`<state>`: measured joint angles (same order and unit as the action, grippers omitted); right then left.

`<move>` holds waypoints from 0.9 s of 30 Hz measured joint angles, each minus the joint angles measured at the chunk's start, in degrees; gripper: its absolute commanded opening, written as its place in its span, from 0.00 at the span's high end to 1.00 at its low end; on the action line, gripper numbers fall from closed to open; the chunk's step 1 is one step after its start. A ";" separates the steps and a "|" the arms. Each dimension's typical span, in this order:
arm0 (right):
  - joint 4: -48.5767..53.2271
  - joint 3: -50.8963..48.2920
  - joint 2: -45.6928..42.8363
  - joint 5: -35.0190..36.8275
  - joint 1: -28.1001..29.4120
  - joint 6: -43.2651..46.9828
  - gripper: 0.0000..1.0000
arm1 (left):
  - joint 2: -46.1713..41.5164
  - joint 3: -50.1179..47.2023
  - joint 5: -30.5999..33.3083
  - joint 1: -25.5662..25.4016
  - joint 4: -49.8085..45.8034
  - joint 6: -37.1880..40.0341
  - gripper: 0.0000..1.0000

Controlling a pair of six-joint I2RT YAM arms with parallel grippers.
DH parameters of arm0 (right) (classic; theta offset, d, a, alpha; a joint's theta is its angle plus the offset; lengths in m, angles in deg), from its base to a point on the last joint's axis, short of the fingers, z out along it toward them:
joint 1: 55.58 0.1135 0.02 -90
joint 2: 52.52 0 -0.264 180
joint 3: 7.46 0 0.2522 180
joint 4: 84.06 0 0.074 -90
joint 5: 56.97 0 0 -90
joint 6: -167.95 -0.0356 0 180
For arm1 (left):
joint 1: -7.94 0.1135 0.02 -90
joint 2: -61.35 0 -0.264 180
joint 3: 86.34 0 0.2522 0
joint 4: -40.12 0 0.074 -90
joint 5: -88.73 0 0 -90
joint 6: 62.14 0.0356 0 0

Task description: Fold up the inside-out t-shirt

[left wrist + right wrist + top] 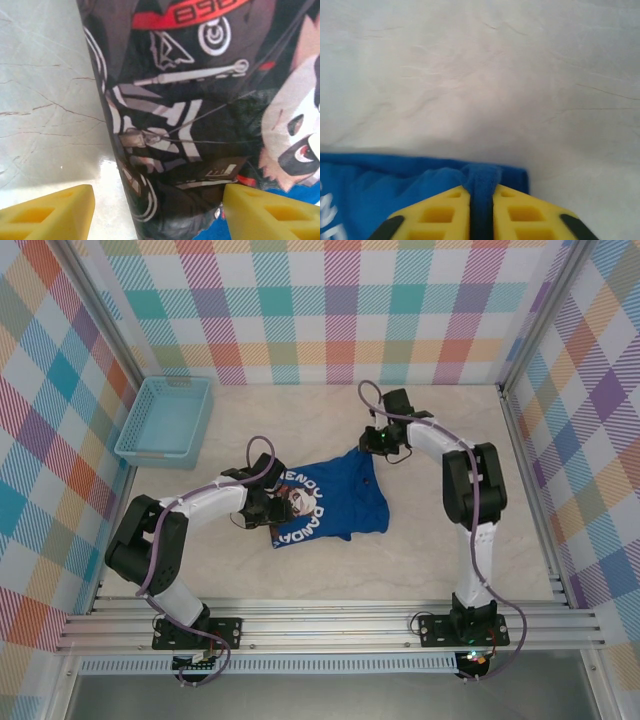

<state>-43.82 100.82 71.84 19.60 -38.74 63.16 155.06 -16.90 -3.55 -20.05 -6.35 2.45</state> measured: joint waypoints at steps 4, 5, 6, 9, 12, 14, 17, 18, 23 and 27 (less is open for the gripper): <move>4.37 1.18 1.86 4.66 0.00 1.84 0.52 | 0.11 0.02 -3.58 -0.15 0.02 1.16 0.32; 4.85 -0.02 0.55 5.75 0.00 2.32 0.50 | 0.28 0.02 -4.87 -0.63 0.00 1.33 0.32; 5.11 -1.95 -1.42 6.56 0.00 2.64 0.48 | 0.46 0.02 -5.99 -1.03 -0.07 1.51 0.32; 6.84 -10.80 -12.26 7.43 0.04 3.21 0.44 | 0.52 0.02 -10.62 -3.65 -0.11 1.95 0.32; 6.84 -20.35 -25.62 6.05 0.33 2.27 0.43 | 0.24 0.02 -15.93 -7.56 -0.39 2.21 0.31; 6.86 -25.64 -32.70 4.20 1.11 0.92 0.44 | -1.05 0.07 -19.78 -9.14 -0.94 2.67 0.30; 7.19 -30.82 -37.31 1.90 2.45 -1.16 0.43 | -4.15 1.92 -23.39 -9.31 -4.83 5.25 0.30; 7.30 -32.13 -37.59 1.31 2.91 -1.86 0.43 | -4.90 3.39 -23.43 -9.03 -6.29 6.32 0.30; 4.70 -36.41 -37.35 -2.05 3.61 -7.13 0.43 | -5.79 10.62 -17.88 -3.69 -6.84 9.14 0.28; -1.14 -37.33 -33.94 -4.09 4.04 -12.04 0.43 | 3.17 17.55 -13.20 1.38 -3.15 9.18 0.30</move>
<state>-44.96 63.49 37.89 15.52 -34.70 51.12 158.23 0.65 -16.76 -18.67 -9.50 11.63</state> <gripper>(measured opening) 0.572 0.712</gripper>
